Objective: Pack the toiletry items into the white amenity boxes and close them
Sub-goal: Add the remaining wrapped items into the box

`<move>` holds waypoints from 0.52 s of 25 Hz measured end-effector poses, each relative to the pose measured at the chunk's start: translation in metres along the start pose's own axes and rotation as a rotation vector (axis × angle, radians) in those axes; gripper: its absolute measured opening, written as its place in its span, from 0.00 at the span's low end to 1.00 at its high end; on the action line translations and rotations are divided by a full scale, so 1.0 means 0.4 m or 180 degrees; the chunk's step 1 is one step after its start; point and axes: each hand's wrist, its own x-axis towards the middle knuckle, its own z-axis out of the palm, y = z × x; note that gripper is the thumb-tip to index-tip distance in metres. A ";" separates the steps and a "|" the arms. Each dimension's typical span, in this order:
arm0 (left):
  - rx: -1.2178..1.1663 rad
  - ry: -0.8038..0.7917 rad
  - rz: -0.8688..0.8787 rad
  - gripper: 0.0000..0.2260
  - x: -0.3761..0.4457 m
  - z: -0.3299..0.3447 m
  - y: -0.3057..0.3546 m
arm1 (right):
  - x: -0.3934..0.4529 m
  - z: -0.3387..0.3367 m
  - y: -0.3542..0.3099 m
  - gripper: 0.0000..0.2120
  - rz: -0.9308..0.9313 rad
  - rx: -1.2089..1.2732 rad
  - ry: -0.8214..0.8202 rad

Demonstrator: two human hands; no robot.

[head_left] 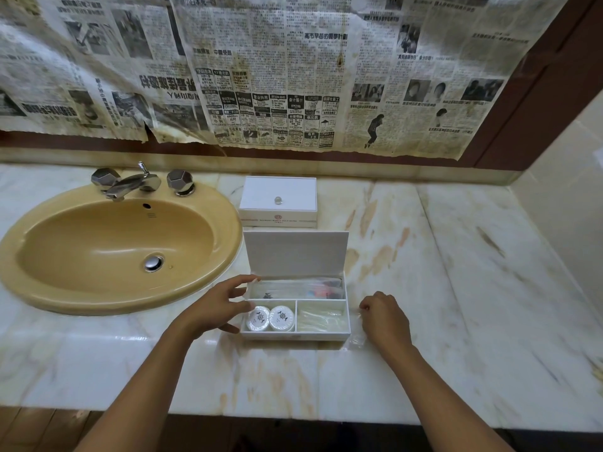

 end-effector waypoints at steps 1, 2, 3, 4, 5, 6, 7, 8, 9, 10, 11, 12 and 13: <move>-0.0004 -0.0002 -0.0002 0.23 0.000 0.000 0.001 | 0.000 -0.002 0.001 0.15 -0.0005 0.0040 0.0061; -0.0008 -0.0004 0.0000 0.23 0.000 0.001 0.002 | 0.000 -0.005 0.002 0.14 -0.0014 0.0083 0.0151; -0.0006 -0.0003 0.0002 0.23 0.000 0.001 0.002 | 0.000 -0.009 0.002 0.14 -0.0024 0.0123 0.0269; 0.0000 0.0001 0.0004 0.23 0.000 0.002 0.002 | 0.001 -0.014 0.001 0.13 -0.0029 0.0152 0.0397; 0.0008 0.0005 0.0005 0.23 0.001 0.002 0.001 | 0.002 -0.021 -0.003 0.12 -0.0028 0.0175 0.0521; 0.0015 0.0007 0.0004 0.23 0.002 0.001 0.001 | 0.003 -0.029 -0.008 0.12 -0.0015 0.0207 0.0631; 0.0019 0.0005 0.0001 0.23 0.003 0.001 -0.001 | 0.004 -0.036 -0.014 0.11 0.0001 0.0265 0.0730; 0.0017 0.0002 0.0001 0.24 0.003 0.000 -0.001 | 0.004 -0.045 -0.021 0.11 0.0010 0.0347 0.0823; 0.0012 -0.0003 0.0000 0.24 0.003 -0.001 -0.002 | 0.004 -0.053 -0.029 0.10 0.0002 0.0445 0.0901; 0.0009 -0.0008 0.0000 0.24 0.002 -0.001 -0.001 | 0.002 -0.062 -0.038 0.09 -0.0022 0.0556 0.0960; 0.0006 -0.0010 -0.0004 0.24 0.002 -0.001 -0.001 | -0.001 -0.072 -0.047 0.09 -0.0059 0.0672 0.1008; 0.0004 -0.0010 -0.0005 0.24 0.001 -0.001 -0.001 | -0.005 -0.082 -0.058 0.08 -0.0109 0.0787 0.1048; 0.0004 -0.0009 -0.0007 0.24 0.001 0.000 -0.001 | -0.010 -0.093 -0.070 0.08 -0.0178 0.0893 0.1082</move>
